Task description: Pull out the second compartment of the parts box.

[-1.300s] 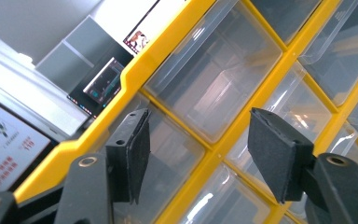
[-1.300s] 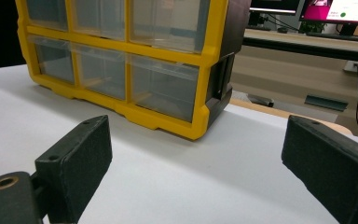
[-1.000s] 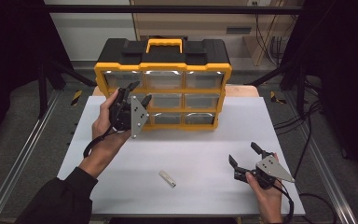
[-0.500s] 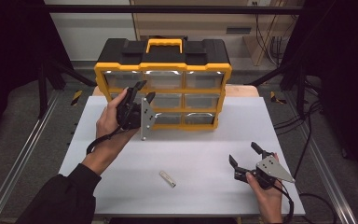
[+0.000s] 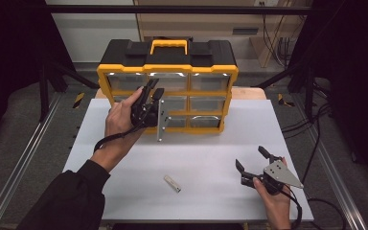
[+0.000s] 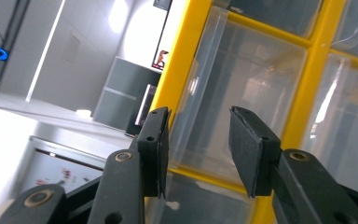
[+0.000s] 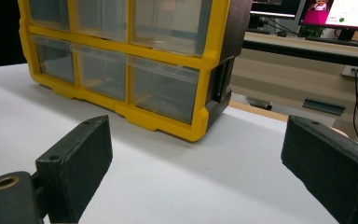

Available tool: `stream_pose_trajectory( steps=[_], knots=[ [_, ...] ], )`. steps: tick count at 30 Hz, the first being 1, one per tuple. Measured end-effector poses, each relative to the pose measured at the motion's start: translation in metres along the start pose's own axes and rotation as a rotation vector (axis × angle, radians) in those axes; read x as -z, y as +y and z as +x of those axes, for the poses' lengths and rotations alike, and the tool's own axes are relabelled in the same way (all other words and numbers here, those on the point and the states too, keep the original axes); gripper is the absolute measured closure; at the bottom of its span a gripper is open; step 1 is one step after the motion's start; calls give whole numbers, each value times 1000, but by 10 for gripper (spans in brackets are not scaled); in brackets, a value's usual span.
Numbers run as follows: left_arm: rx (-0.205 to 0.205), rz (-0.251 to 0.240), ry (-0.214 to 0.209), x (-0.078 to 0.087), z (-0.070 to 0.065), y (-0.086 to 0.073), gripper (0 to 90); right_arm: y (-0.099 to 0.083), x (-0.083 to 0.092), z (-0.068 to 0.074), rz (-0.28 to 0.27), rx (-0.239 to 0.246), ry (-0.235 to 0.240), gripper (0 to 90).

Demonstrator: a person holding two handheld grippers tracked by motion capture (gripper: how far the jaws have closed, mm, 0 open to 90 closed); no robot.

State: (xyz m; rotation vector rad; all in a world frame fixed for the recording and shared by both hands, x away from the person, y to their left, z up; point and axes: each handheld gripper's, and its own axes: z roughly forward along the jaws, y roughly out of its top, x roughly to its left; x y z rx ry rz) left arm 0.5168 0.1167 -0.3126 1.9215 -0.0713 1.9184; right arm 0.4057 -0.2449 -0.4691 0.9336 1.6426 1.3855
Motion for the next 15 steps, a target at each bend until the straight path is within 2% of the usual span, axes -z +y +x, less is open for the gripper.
stream_pose_trajectory(
  steps=[6,12,15],
  knots=[
    [-65,18,4,-9,2,0,596,0,-1,0,2,2,3,88],
    [-90,25,13,-15,4,-2,613,0,0,0,0,1,2,88],
    [-145,24,19,-16,1,-1,622,0,0,0,2,1,2,88]
  ],
)
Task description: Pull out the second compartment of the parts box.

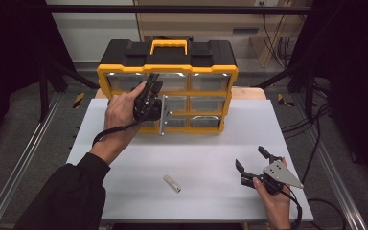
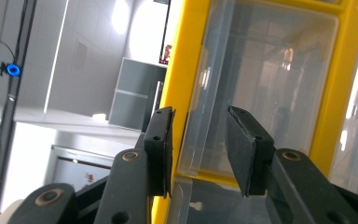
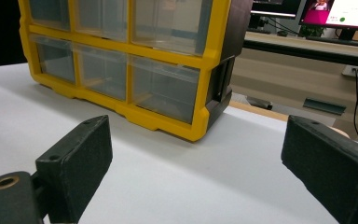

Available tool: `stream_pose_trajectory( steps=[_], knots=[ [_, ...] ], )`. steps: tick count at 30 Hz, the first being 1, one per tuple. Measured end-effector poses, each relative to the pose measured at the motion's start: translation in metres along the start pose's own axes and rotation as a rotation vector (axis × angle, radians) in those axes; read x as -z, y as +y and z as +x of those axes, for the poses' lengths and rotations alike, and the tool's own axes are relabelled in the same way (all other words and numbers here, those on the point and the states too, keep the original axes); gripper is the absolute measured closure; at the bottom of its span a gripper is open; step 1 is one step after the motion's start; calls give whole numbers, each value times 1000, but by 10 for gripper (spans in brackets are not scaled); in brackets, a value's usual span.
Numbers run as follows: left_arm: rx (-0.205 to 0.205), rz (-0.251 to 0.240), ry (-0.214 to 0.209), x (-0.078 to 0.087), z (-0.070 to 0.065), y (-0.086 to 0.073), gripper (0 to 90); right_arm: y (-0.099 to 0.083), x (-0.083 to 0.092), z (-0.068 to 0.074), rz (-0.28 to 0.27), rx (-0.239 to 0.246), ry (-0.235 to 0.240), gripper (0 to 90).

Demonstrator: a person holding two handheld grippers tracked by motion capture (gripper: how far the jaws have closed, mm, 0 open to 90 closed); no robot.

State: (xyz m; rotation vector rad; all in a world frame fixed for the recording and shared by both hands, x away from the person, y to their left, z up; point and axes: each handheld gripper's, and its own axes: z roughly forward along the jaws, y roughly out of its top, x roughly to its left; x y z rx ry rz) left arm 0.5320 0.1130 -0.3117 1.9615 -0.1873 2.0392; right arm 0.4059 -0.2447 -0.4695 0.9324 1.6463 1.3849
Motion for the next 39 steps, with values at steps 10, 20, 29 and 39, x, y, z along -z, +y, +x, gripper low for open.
stream_pose_trajectory(
  steps=[10,20,29,39],
  knots=[
    [-5,10,5,-7,-4,-4,634,0,0,0,2,1,0,88],
    [-37,11,30,-11,-7,-3,678,0,0,0,3,-1,2,88],
    [-52,21,39,-13,-8,-1,708,-1,0,0,4,0,2,87],
    [-62,30,57,-14,-9,0,747,-1,0,0,6,-1,2,86]
  ],
)
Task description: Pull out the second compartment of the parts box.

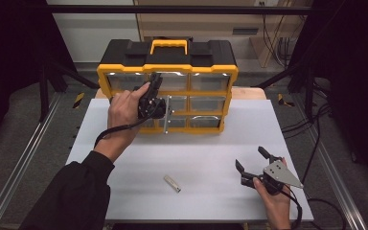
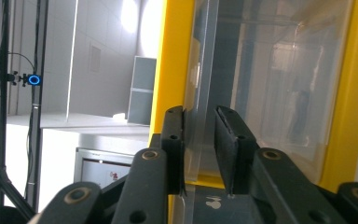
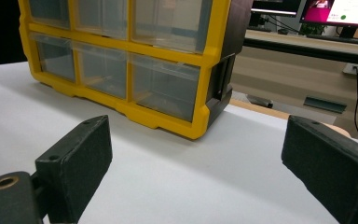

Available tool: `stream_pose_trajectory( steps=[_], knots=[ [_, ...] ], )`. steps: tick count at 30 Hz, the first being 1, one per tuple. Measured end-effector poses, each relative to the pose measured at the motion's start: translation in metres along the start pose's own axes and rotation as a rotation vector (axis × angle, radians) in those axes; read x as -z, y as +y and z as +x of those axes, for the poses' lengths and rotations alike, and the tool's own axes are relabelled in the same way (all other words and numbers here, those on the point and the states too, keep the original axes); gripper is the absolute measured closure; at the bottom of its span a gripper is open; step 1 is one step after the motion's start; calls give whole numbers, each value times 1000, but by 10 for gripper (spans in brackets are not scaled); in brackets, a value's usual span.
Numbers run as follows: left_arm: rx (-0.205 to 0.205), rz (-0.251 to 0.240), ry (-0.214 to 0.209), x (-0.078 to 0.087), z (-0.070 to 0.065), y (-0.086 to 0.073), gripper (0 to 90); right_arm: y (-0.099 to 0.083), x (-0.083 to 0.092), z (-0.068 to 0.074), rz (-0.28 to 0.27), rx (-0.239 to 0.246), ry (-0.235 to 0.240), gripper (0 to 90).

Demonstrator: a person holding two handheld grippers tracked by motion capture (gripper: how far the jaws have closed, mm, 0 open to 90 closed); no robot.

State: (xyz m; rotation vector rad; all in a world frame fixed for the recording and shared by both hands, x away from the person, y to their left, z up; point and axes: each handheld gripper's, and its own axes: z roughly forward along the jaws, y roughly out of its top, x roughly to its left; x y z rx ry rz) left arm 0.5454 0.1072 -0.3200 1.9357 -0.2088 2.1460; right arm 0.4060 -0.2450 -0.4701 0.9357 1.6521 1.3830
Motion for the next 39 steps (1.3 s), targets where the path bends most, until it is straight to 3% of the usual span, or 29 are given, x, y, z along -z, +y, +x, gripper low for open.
stream_pose_trajectory(
  steps=[21,28,39],
  knots=[
    [-68,60,41,-2,-5,7,790,0,1,-1,-4,-7,1,86],
    [-72,76,54,-2,-6,10,805,0,1,-1,-5,-8,3,86],
    [-38,77,44,2,-5,11,816,0,1,-2,-8,-5,0,87]
  ],
)
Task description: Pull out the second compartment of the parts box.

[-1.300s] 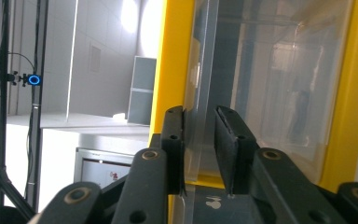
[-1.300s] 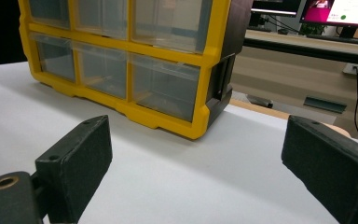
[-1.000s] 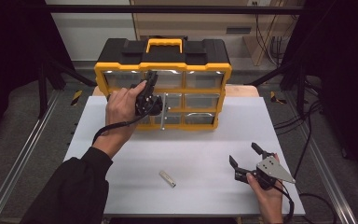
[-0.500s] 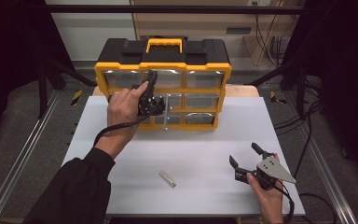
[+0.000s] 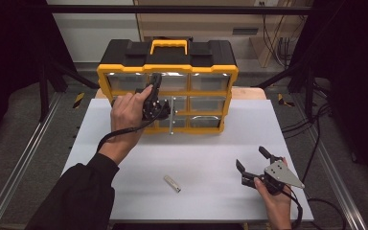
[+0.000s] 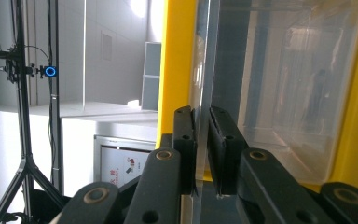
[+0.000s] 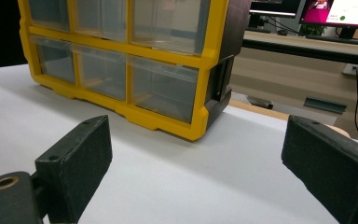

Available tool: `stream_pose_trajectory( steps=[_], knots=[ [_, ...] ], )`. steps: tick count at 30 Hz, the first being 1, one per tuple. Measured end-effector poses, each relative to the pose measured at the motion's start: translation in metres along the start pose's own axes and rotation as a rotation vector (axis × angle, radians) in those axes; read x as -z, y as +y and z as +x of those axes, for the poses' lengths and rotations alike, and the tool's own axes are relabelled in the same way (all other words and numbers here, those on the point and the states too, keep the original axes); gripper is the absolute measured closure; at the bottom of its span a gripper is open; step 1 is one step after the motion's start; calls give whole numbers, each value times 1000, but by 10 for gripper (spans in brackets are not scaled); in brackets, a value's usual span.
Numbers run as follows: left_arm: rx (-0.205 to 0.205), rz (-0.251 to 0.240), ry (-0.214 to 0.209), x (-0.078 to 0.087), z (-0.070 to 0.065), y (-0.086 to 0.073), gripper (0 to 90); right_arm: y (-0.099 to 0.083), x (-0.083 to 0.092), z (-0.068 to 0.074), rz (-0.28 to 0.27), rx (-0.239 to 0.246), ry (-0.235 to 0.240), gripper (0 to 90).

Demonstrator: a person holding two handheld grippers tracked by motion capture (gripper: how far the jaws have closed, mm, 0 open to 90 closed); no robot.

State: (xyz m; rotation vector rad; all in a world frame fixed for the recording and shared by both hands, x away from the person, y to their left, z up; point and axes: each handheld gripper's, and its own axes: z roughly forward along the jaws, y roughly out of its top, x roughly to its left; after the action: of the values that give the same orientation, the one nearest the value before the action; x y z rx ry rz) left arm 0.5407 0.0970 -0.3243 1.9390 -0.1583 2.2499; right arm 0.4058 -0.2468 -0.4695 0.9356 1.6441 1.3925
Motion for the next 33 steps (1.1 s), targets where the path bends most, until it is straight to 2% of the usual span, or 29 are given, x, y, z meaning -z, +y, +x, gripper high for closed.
stream_pose_trajectory(
  steps=[9,12,17,27,33],
  knots=[
    [15,-1,6,7,1,1,813,0,0,0,-1,0,-1,86],
    [42,-5,3,10,1,1,810,1,1,0,-1,-1,-4,86],
    [42,-7,9,15,2,2,809,0,1,0,-1,-1,-4,86],
    [66,-14,17,27,3,3,805,0,1,0,-1,0,-4,86],
    [59,-9,19,33,4,4,805,1,1,0,-1,-1,-3,86]
  ],
)
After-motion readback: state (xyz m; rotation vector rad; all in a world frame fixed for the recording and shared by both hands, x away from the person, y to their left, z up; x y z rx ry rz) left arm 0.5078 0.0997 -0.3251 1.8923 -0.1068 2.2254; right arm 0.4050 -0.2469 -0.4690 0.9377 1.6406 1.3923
